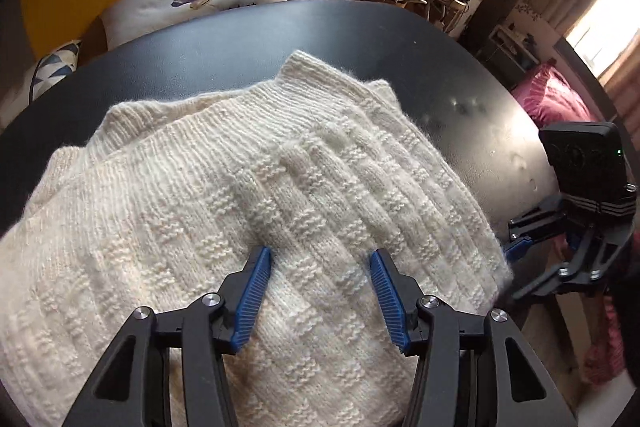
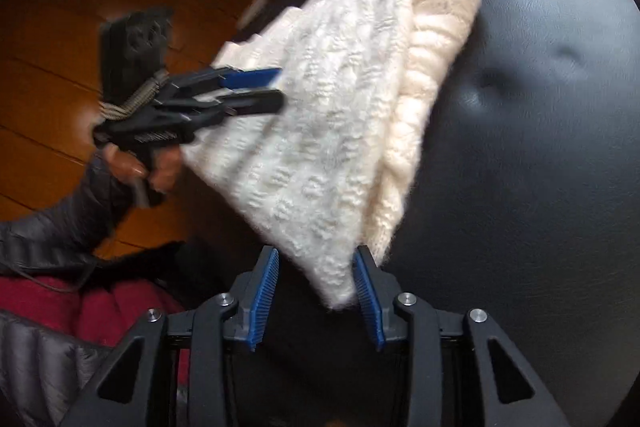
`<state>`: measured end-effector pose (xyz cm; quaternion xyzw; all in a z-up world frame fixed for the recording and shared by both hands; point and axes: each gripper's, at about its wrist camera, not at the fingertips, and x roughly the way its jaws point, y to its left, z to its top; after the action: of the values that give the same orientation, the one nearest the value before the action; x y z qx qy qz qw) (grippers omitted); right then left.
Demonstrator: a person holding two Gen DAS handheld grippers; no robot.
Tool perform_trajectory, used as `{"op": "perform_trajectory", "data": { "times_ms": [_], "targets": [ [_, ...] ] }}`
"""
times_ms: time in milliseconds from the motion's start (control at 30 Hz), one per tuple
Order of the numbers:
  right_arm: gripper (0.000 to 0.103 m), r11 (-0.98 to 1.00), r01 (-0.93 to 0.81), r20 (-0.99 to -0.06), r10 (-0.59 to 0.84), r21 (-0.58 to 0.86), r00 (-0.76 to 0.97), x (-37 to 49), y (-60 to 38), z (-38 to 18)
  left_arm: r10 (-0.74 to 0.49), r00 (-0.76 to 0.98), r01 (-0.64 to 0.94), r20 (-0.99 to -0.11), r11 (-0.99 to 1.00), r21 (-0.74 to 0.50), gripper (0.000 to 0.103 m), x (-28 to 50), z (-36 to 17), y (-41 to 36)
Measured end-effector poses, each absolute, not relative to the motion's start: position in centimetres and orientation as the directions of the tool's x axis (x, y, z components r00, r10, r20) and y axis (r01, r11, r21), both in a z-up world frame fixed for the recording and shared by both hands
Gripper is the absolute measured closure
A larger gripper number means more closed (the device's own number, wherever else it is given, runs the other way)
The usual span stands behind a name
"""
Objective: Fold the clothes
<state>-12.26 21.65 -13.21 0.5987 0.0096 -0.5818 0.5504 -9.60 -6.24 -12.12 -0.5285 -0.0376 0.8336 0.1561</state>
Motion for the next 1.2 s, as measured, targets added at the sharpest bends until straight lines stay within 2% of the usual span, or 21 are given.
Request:
{"op": "perform_trajectory", "data": {
  "times_ms": [200, 333, 400, 733, 833, 900, 933, 967, 1000, 1033, 1067, 1100, 1167, 1200],
  "targets": [
    [0.062, -0.476, 0.709, -0.803, -0.555, 0.52, 0.217, -11.4, 21.8, -11.1, 0.41, -0.426, -0.21, -0.806, -0.912, -0.353, 0.05, -11.1, -9.3, -8.2],
    [0.061, -0.508, 0.681, -0.751, -0.654, 0.528, 0.094, -12.8, 22.6, -8.8, 0.421, -0.44, -0.21, -0.794, -0.907, -0.365, 0.05, -13.8, -8.5, -8.5],
    [0.057, -0.509, 0.663, -0.721, -0.689, 0.548, 0.067, -13.1, 22.0, -8.6, 0.42, -0.435, -0.199, -0.796, -0.907, -0.37, 0.05, -15.8, -8.5, -8.8],
    [0.057, -0.501, 0.581, -0.697, -0.698, 0.641, 0.167, -14.0, 20.8, -12.5, 0.466, -0.322, -0.218, -0.824, -0.883, -0.414, 0.046, -25.3, -10.4, -7.6],
    [0.057, -0.495, 0.573, -0.685, -0.709, 0.653, 0.168, -14.2, 21.0, -12.9, 0.439, -0.284, -0.221, -0.853, -0.895, -0.387, 0.045, -26.5, -11.8, -6.5],
    [0.057, -0.49, 0.544, -0.667, -0.722, 0.681, 0.184, -14.4, 21.1, -13.4, 0.441, -0.26, -0.232, -0.859, -0.892, -0.388, 0.055, -26.9, -12.5, -5.9],
    [0.057, -0.477, 0.54, -0.657, -0.726, 0.694, 0.203, -14.3, 21.1, -13.6, 0.442, -0.258, -0.239, -0.859, -0.891, -0.387, 0.079, -26.8, -12.6, -5.7],
    [0.057, -0.451, 0.553, -0.645, -0.732, 0.7, 0.218, -14.0, 21.0, -13.6, 0.435, -0.273, -0.246, -0.858, -0.894, -0.374, 0.092, -26.7, -12.5, -5.6],
    [0.058, -0.428, 0.574, -0.639, -0.734, 0.698, 0.23, -13.5, 20.8, -13.4, 0.444, -0.287, -0.251, -0.849, -0.89, -0.38, 0.094, -26.4, -12.2, -5.6],
    [0.069, -0.406, 0.593, -0.636, -0.733, 0.695, 0.243, -13.0, 20.6, -13.1, 0.47, -0.303, -0.254, -0.829, -0.878, -0.405, 0.096, -26.2, -11.8, -5.7],
    [0.076, -0.38, 0.605, -0.623, -0.74, 0.7, 0.256, -12.5, 20.5, -12.7, 0.491, -0.322, -0.257, -0.809, -0.868, -0.425, 0.096, -25.9, -11.3, -5.9],
    [0.09, -0.35, 0.61, -0.602, -0.752, 0.71, 0.268, -12.1, 20.5, -12.1, 0.515, -0.343, -0.259, -0.786, -0.856, -0.448, 0.096, -25.6, -10.7, -6.1],
    [0.093, -0.348, 0.635, -0.623, -0.733, 0.689, 0.274, -11.4, 20.2, -11.6, 0.538, -0.375, -0.256, -0.755, -0.843, -0.473, 0.096, -25.6, -9.8, -6.3],
    [0.094, -0.374, 0.65, -0.664, -0.695, 0.661, 0.275, -11.0, 19.9, -12.1, 0.533, -0.387, -0.259, -0.753, -0.846, -0.466, 0.096, -25.7, -9.5, -6.2]
  ]
}}
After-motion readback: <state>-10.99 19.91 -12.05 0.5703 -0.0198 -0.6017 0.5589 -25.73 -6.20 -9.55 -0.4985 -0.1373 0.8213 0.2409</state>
